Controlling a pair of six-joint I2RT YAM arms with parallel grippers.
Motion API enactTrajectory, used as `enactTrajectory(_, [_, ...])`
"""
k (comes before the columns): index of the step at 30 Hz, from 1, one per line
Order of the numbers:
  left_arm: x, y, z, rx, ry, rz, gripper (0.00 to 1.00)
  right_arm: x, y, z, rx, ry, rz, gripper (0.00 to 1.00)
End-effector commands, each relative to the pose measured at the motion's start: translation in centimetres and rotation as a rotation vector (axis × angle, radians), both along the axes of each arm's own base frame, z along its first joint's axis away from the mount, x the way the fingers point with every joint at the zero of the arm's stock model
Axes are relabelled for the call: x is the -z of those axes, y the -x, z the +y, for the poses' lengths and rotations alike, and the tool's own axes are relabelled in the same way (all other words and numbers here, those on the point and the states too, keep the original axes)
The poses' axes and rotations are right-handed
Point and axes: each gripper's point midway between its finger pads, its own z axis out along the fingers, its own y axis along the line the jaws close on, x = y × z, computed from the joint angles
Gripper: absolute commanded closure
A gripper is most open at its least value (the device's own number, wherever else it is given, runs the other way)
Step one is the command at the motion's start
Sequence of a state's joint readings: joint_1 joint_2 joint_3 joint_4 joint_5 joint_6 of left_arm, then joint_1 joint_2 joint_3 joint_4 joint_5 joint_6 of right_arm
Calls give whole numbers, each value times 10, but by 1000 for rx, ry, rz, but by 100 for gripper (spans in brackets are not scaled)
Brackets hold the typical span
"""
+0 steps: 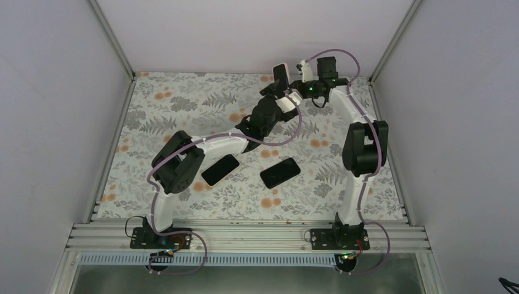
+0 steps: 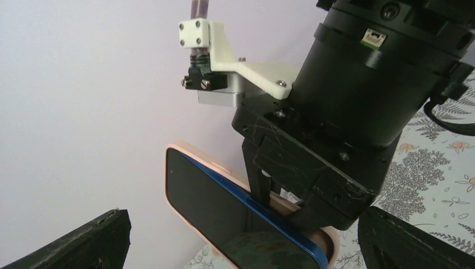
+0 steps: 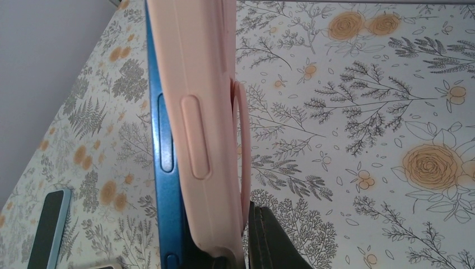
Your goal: Take the phone out of the phone case
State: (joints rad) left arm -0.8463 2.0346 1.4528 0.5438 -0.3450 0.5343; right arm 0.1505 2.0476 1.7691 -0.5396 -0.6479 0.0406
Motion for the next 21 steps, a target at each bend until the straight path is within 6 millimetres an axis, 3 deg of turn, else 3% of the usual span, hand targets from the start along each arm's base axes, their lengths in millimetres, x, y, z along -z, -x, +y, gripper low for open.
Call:
enactTrajectory(1, [-4, -13, 8, -77, 35, -8, 0, -60, 12, 15, -50, -95, -117, 96])
enactTrajectory(14, [12, -16, 19, -108, 28, 14, 1, -88, 31, 20, -59, -134, -154, 96])
enactTrajectory(21, [4, -23, 26, -148, 30, -21, 2, -90, 40, 25, -76, -134, -164, 96])
